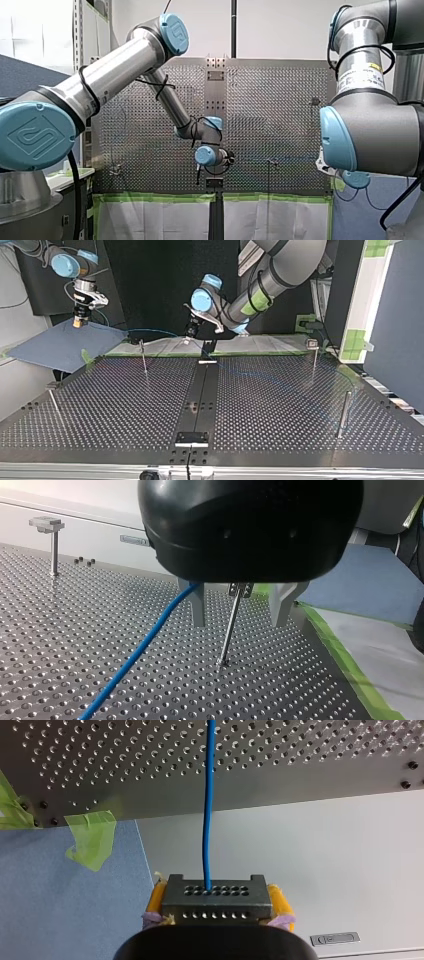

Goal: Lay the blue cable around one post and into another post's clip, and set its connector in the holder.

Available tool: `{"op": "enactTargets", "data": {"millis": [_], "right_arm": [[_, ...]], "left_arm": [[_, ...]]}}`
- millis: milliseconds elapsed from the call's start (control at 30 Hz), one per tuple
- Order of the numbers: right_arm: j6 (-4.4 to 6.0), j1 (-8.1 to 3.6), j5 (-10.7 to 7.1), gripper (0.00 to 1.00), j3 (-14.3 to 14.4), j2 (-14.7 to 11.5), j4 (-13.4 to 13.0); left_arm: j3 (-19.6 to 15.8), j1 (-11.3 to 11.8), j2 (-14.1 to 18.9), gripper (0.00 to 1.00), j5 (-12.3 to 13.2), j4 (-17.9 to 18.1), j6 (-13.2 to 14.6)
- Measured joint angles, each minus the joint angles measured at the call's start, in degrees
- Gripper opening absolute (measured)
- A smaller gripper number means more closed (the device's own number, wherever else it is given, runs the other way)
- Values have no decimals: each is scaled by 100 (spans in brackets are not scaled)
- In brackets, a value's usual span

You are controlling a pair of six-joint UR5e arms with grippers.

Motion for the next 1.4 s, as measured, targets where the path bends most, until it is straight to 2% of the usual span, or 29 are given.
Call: {"op": "enactTargets", "data": {"millis": [33, 67, 100, 133, 167, 633, 700, 733, 800, 833, 867, 933, 967, 1400], "right_arm": [[0, 0, 0, 0, 0, 1, 0], [0, 2, 0, 0, 0, 0, 0], [0, 1, 0, 0, 0, 1, 0], [0, 1, 0, 0, 0, 0, 2], [0, 0, 0, 0, 0, -1, 3], [11, -19, 8, 0, -1, -3, 1], [14, -27, 8, 0, -1, -4, 0], [15, -32, 9, 0, -1, -4, -2], [20, -42, 9, 0, -1, -1, -6], [23, -47, 9, 0, 0, 0, -9], [27, -53, 9, 0, 0, 0, -11], [31, -65, 9, 0, 0, 0, -15], [32, -69, 9, 0, 0, 1, -16], [43, -111, 9, 0, 0, 2, -30]], "left_arm": [[0, -3, 1, 44, -10, 0, 1], [0, -6, 1, 27, -18, 2, 3], [0, -9, 1, 27, -21, 3, 3], [0, -12, 1, 16, -22, 5, 4], [0, -14, 1, 0, -21, 6, 3], [-2, 38, 1, 0, 396, -6, -3], [-2, 46, 1, 19, 437, -10, -3], [-1, 49, 1, 19, 460, -12, -3], [-2, 56, 1, 44, 505, -38, -1], [-2, 59, 1, 44, 514, -61, 1], [-1, 62, 1, 51, 514, -96, 5], [-3, 64, 1, 51, 484, -136, 9], [-4, 64, 1, 55, 463, -149, 9], [-7, -7, 173, 55, 334, -253, 40]]}}
